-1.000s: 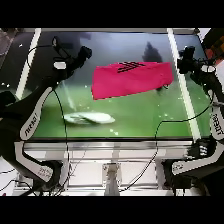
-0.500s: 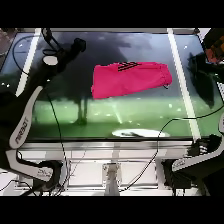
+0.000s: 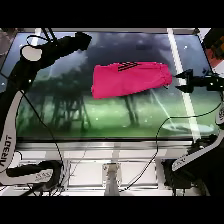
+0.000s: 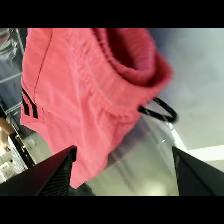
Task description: Fold the clothes and pants, and hang the long-sleeved shirts on hangers.
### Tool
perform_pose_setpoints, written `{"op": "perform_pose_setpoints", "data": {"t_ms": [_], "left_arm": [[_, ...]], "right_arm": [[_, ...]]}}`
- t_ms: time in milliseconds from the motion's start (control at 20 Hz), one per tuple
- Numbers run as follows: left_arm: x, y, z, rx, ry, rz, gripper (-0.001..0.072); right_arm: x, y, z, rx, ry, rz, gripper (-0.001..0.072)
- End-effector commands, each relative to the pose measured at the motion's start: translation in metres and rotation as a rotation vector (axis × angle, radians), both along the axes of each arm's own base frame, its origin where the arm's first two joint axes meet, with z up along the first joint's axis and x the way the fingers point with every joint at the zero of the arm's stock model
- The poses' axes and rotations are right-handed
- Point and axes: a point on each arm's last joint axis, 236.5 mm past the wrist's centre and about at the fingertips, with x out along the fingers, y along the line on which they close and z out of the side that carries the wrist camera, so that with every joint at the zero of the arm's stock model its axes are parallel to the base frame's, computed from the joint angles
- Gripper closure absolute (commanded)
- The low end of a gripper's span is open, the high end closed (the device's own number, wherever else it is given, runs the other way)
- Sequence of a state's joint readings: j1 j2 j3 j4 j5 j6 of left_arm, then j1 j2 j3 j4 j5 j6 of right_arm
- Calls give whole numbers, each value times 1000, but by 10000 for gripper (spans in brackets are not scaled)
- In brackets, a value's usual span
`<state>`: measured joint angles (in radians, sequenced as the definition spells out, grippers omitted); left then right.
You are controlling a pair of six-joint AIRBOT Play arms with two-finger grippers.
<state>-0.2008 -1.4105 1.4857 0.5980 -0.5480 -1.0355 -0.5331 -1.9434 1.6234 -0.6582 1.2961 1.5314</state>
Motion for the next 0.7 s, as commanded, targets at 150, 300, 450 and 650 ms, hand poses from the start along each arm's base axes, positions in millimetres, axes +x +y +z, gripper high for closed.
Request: {"op": "perform_pose_setpoints", "data": {"t_ms": [150, 300, 450, 650], "left_arm": [[-7, -4, 4, 6, -2, -23, 131], [-7, -4, 4, 5, -2, -23, 131], [-7, -4, 4, 6, -2, -23, 131], [-7, -4, 4, 6, 0, -25, 131]], "right_arm": [[28, 28, -47, 0, 46, -55, 22], [45, 28, -51, -40, 8, -98, 38], [59, 29, -44, -64, -31, -116, 190], [55, 30, -32, -19, -33, -107, 696]]}}
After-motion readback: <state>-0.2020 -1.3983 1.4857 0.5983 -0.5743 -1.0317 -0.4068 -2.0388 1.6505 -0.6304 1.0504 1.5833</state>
